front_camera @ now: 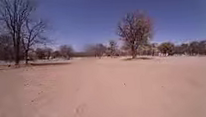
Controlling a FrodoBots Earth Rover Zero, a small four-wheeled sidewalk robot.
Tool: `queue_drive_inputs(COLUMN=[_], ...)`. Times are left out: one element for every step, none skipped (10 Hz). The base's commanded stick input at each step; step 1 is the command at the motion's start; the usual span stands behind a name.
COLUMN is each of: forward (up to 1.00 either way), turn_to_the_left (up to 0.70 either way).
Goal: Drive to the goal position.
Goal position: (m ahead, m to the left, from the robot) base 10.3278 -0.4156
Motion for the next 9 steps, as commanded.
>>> queue_drive_inputs(forward=[1.0, 1.0, 1.0, 1.0, 1.0, 1.0, 1.0, 1.0, 1.0], turn_to_the_left=[0.0, 0.0, 0.0, 0.0, 0.0, 0.0, 0.0, 0.0, 0.0])
